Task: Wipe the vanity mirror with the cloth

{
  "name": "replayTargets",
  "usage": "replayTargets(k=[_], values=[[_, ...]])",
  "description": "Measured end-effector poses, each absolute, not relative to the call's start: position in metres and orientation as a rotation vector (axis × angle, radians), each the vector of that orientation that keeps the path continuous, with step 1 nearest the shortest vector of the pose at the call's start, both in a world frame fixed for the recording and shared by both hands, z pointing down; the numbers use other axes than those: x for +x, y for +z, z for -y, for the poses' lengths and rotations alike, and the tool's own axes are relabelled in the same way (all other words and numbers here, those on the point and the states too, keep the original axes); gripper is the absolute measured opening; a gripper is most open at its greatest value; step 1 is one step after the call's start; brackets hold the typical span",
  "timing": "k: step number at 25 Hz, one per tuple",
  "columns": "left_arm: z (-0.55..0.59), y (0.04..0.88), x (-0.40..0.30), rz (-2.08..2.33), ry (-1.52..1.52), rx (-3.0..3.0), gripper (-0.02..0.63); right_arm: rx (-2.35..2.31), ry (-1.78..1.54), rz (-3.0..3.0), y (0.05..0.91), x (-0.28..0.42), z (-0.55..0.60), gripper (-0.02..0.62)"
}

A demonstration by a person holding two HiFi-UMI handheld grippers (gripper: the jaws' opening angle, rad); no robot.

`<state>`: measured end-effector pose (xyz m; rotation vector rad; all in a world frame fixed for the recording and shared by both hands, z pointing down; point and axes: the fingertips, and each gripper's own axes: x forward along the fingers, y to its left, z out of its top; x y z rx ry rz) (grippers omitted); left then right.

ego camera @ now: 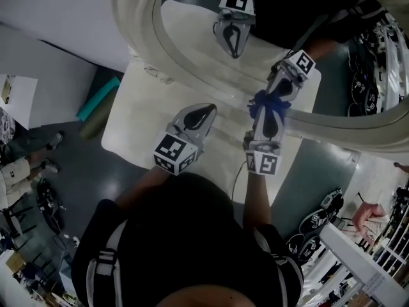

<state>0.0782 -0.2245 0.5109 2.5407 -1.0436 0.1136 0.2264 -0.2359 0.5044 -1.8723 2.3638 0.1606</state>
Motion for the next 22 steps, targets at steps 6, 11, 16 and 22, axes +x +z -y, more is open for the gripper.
replayTargets(k=[6, 11, 16, 22], values=[[0.214, 0.511, 0.067, 1.080, 0.098, 2.547, 0.006, -1.882, 0.098, -2.361, 0.514, 0.221, 0.229, 0.036], [0.208, 0.502, 0.066, 1.104, 0.093, 2.548, 0.006, -1.826, 0.161, -2.399, 0.509, 0.216, 0.228, 0.037], [0.199, 0.502, 0.063, 1.120, 0.080, 2.542, 0.006, -1.773, 0.217, -2.417, 0.509, 0.208, 0.226, 0.037], [0.193, 0.503, 0.057, 1.137, 0.072, 2.536, 0.006, -1.775, 0.217, -2.429, 0.512, 0.204, 0.226, 0.037]])
